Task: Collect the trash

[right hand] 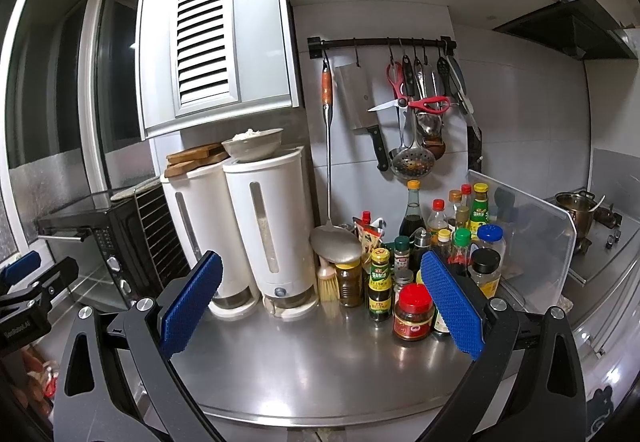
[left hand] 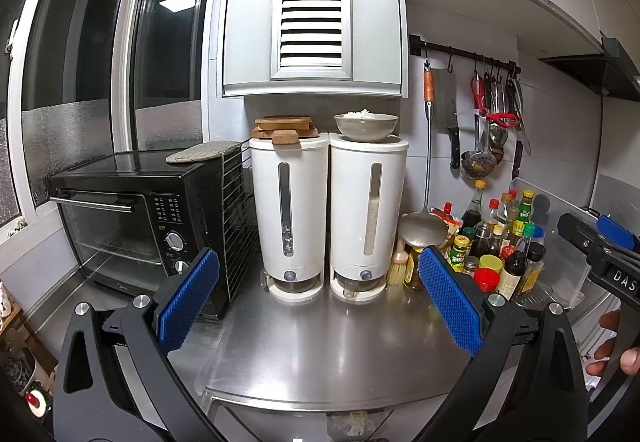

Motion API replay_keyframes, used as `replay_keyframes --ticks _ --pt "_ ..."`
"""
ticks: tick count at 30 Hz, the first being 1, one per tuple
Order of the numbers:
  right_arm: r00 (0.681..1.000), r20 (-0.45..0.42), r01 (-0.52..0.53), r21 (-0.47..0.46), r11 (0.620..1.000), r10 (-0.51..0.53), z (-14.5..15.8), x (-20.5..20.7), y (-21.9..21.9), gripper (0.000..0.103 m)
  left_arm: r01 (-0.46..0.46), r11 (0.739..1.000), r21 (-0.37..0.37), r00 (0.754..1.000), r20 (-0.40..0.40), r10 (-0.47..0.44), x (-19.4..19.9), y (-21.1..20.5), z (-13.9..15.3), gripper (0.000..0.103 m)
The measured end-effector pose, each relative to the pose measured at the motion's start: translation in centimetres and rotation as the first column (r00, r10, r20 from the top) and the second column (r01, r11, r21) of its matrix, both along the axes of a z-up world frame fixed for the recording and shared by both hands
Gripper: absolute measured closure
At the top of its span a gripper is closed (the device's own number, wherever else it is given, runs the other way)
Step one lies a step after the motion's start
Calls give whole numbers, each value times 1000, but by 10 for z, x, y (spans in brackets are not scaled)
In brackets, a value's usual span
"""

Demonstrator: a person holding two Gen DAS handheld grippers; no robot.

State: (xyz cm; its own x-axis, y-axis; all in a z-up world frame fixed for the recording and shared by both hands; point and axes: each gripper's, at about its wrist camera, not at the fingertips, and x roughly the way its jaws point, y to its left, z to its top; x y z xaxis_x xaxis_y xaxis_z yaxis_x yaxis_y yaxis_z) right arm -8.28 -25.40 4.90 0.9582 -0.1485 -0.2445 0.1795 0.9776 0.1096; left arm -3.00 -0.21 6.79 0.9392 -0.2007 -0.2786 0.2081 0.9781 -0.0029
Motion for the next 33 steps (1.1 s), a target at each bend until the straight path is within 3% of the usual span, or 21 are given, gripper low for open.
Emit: replay_keyframes --ticks 17,23,33 --pt "1000 -6 3 0 1000 -3 -2 3 -1 3 19 999 -45 999 -38 -21 6 5 -2 8" --pt "1000 -15 0 0 1000 0 -3 6 -2 3 -14 999 38 999 -38 16 5 -4 -4 8" --pt "1000 -24 -9 -2 1000 9 -6 6 -2 3 3 1000 -9 999 -44 -3 4 4 -5 8"
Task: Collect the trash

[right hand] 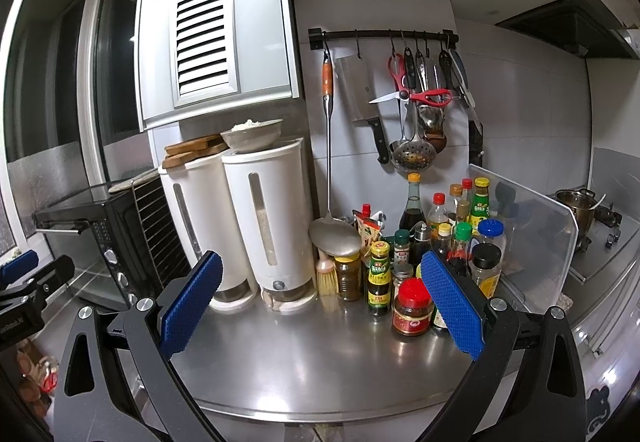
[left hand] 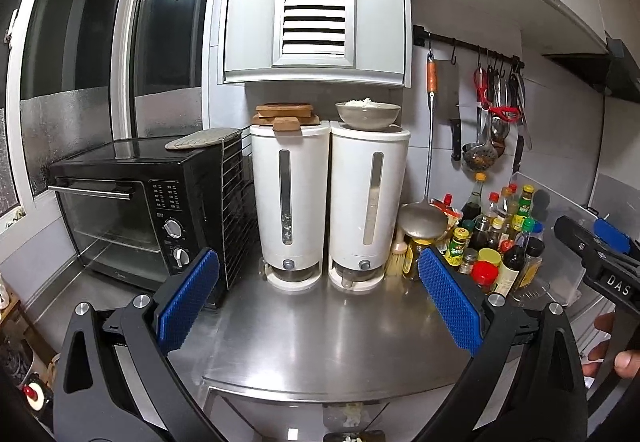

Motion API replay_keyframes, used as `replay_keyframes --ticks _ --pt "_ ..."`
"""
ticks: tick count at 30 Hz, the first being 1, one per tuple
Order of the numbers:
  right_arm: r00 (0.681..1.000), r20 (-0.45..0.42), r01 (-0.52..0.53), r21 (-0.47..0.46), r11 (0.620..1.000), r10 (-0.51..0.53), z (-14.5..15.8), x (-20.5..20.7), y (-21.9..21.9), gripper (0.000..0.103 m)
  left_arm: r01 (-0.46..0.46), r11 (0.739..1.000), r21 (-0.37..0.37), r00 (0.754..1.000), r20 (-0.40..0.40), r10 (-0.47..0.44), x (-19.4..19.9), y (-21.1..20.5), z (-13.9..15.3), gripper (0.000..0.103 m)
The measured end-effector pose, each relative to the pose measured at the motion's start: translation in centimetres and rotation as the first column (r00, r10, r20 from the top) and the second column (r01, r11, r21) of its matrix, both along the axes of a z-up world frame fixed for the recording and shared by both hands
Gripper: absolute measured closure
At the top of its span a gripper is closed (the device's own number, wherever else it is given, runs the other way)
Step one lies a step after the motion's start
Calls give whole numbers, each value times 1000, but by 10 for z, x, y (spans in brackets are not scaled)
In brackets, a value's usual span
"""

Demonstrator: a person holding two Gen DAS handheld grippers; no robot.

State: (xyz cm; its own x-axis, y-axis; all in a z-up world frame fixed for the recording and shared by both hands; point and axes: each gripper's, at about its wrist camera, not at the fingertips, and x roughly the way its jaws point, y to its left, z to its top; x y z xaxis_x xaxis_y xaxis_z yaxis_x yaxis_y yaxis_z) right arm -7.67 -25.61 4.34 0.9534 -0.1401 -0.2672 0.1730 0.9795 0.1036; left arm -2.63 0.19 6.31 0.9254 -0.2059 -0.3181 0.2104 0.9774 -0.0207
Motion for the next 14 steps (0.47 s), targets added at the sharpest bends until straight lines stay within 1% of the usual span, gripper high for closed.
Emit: replay_keyframes --ticks 9,14 --pt "1000 -3 -18 -9 1000 17 1 1 3 3 -4 1000 -17 1000 -14 4 2 5 -1 8" --pt "1000 -14 -25 -10 1000 25 -1 4 4 3 -13 1000 -2 1000 -18 13 4 4 -3 8"
